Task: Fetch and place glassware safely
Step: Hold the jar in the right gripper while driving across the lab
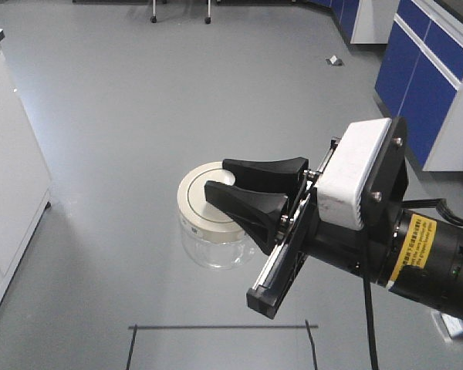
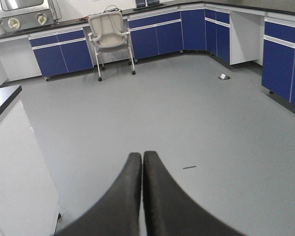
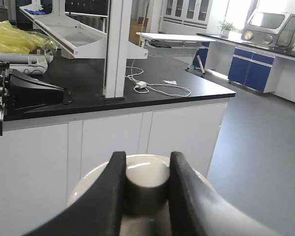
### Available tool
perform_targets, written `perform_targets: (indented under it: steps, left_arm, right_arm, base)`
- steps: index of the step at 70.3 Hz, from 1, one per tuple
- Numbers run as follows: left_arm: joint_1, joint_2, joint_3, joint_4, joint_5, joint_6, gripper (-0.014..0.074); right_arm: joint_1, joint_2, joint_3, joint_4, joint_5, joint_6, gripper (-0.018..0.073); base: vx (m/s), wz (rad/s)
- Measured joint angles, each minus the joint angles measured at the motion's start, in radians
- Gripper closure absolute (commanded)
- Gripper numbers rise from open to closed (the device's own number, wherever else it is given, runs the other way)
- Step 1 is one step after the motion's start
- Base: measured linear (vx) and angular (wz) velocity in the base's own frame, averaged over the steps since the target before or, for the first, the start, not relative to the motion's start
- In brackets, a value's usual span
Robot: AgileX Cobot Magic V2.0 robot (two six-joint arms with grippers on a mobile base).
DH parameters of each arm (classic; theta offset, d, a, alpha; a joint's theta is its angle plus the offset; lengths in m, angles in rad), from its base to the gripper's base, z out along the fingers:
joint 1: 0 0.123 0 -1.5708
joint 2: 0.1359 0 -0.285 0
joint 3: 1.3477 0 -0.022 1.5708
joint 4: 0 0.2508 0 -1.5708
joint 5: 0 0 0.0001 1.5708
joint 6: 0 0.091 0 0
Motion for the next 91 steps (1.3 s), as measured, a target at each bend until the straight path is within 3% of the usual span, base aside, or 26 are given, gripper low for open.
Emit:
perform_targets:
  steps: [91]
  left_arm:
    - [0.0, 0.0, 0.0, 0.0, 0.001, 0.0, 0.0603]
  right_arm:
    - [0.0, 0.0, 0.001, -0.001, 0.0, 0.0, 0.0563]
  base:
    - [0.58, 0.0]
